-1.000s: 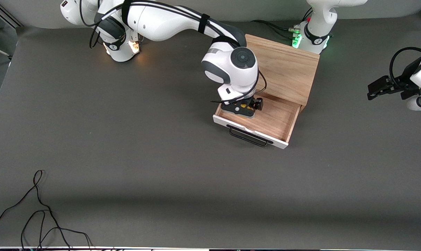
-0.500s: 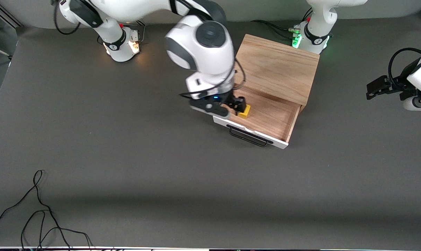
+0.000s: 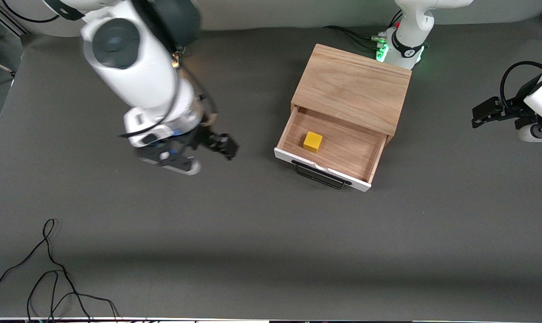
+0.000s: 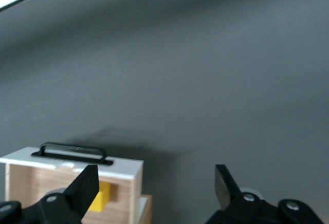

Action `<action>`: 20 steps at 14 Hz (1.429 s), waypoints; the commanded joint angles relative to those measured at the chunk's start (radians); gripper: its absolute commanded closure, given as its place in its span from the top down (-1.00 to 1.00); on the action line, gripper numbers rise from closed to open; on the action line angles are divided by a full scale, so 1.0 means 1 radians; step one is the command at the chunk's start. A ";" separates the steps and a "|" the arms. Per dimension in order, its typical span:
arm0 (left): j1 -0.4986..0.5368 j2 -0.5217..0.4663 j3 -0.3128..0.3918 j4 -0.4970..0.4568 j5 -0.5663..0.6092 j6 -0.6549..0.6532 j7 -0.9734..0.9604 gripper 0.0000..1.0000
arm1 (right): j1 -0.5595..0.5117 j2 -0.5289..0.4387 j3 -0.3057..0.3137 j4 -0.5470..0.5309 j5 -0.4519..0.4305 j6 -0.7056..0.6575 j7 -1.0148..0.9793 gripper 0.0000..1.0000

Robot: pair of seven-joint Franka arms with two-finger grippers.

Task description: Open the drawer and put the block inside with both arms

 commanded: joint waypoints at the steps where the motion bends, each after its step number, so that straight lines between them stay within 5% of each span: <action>1: -0.011 -0.020 0.008 -0.014 0.014 -0.001 0.016 1.00 | -0.133 -0.153 -0.001 -0.188 0.055 0.021 -0.168 1.00; 5: -0.011 -0.020 0.008 -0.014 0.014 -0.001 0.015 1.00 | -0.317 -0.275 -0.006 -0.340 0.071 -0.014 -0.397 1.00; 12: -0.013 -0.016 0.006 -0.016 0.014 -0.001 0.015 1.00 | -0.322 -0.478 -0.255 -0.662 0.089 0.154 -0.679 1.00; 20: -0.019 -0.010 0.006 -0.014 0.014 -0.001 0.012 1.00 | -0.311 -0.511 -0.254 -0.691 0.095 0.158 -0.732 1.00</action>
